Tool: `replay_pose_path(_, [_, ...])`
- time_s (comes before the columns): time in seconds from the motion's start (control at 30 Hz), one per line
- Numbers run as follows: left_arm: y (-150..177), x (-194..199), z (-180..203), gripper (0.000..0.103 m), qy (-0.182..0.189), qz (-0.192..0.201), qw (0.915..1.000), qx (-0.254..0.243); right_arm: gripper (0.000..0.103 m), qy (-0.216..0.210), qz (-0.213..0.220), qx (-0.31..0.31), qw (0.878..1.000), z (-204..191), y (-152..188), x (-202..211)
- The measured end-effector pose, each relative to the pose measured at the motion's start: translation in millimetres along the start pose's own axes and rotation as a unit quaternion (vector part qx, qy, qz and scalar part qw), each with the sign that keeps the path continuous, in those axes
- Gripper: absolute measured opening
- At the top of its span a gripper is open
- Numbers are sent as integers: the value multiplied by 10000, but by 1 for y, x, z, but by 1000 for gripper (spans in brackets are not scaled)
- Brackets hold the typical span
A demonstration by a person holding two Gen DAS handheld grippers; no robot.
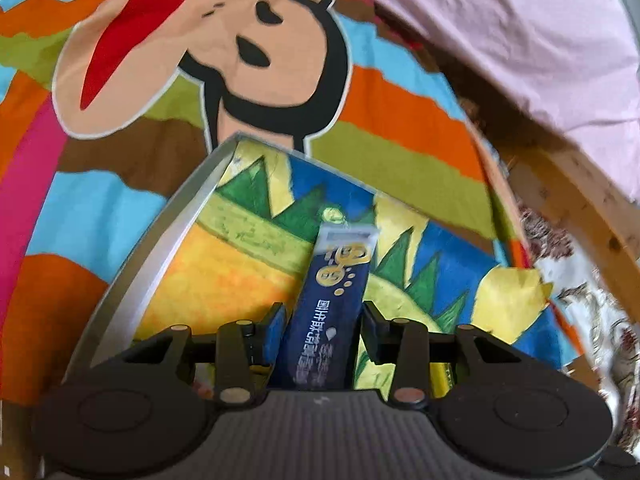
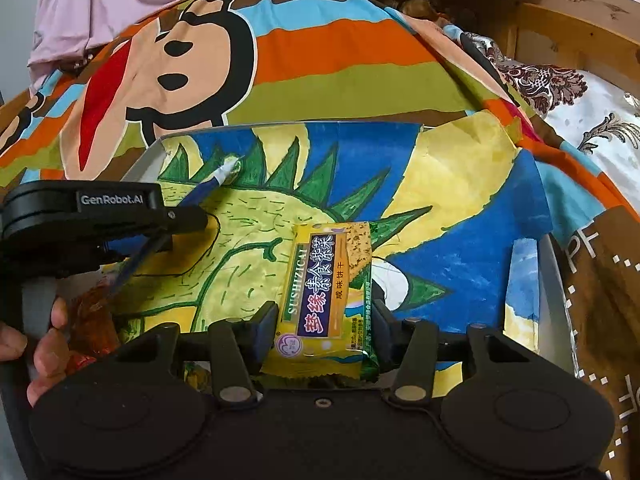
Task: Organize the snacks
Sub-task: 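Lower both held snacks into the dinosaur tray and open both tools, then lift both tools up away from the tray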
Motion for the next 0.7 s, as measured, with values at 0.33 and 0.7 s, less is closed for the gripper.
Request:
replay_pose_path(0.33, [-2, 9, 7, 80, 8, 9, 10000, -51, 66, -93, 157, -104, 9998, 5, -6, 14])
replay_pose_path(0.7, [-21, 101, 43, 102, 36, 1030, 9921, -715, 100, -310, 1506, 13, 9881, 20, -24, 99])
Point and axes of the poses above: each gripper's, at about its wrist camera, not at the fingertips, and x roughly against the way its jaws point, z to its right, y to its underside, the point moved 7 cm from there along -x, roughly the way its jaws point, and after that the axes turned 2 degrees about x, right-handed, at the moved point
